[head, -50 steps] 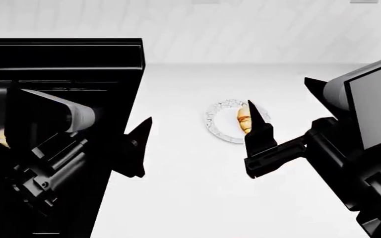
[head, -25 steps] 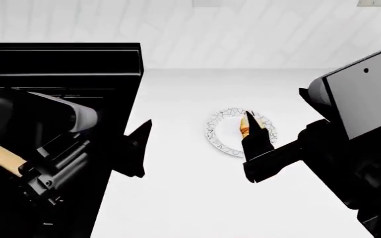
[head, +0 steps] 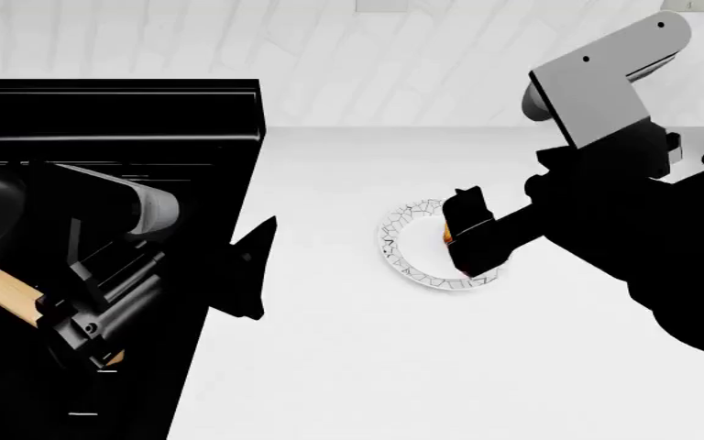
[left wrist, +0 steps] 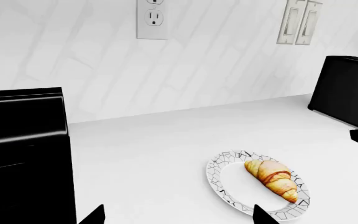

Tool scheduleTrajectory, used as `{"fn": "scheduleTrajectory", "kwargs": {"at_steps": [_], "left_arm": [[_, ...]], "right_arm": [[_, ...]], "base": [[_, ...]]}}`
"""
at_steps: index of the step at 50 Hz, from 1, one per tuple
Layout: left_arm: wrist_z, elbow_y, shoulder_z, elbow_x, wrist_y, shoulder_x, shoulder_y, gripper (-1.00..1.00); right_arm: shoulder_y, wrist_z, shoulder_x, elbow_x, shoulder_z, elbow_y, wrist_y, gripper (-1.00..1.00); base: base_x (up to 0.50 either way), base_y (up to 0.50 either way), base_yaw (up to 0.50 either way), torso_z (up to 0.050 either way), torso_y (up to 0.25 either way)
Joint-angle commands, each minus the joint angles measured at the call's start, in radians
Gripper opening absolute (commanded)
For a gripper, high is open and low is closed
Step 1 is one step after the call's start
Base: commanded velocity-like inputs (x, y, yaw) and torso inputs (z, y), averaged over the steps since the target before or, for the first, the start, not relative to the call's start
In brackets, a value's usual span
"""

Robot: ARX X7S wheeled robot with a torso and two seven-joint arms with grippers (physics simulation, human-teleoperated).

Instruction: Pick the croissant and place it on the pan. Then turn on the stove to warm the croissant.

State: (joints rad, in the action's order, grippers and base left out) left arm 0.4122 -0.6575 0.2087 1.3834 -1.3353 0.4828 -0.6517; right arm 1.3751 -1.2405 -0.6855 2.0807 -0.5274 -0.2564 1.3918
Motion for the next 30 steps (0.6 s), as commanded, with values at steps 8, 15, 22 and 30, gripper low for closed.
{"fn": "scheduleTrajectory", "kwargs": {"at_steps": [8,15,22,30], "left_arm": [[-0.028,0.013,-0.004,-0.021,0.035,0.021,0.01,1.0],[-0.075,0.033,-0.023,-0.072,0.064,0.024,0.022,1.0],[-0.104,0.046,-0.028,-0.104,0.09,0.031,0.042,1.0],[-0.114,0.054,-0.034,-0.119,0.104,0.036,0.047,1.0]], "right_arm": [[0.179,0.191,0.087,-0.119,-0.119,0.394,0.101,1.0],[0.155,0.314,0.12,-0.256,-0.127,0.458,0.071,1.0],[0.144,0.398,0.146,-0.308,-0.125,0.528,0.023,1.0],[0.124,0.447,0.152,-0.347,-0.131,0.568,-0.015,1.0]], "base": [[0.0,0.0,0.0,0.0,0.0],[0.0,0.0,0.0,0.0,0.0],[0.0,0.0,0.0,0.0,0.0],[0.0,0.0,0.0,0.0,0.0]]}}
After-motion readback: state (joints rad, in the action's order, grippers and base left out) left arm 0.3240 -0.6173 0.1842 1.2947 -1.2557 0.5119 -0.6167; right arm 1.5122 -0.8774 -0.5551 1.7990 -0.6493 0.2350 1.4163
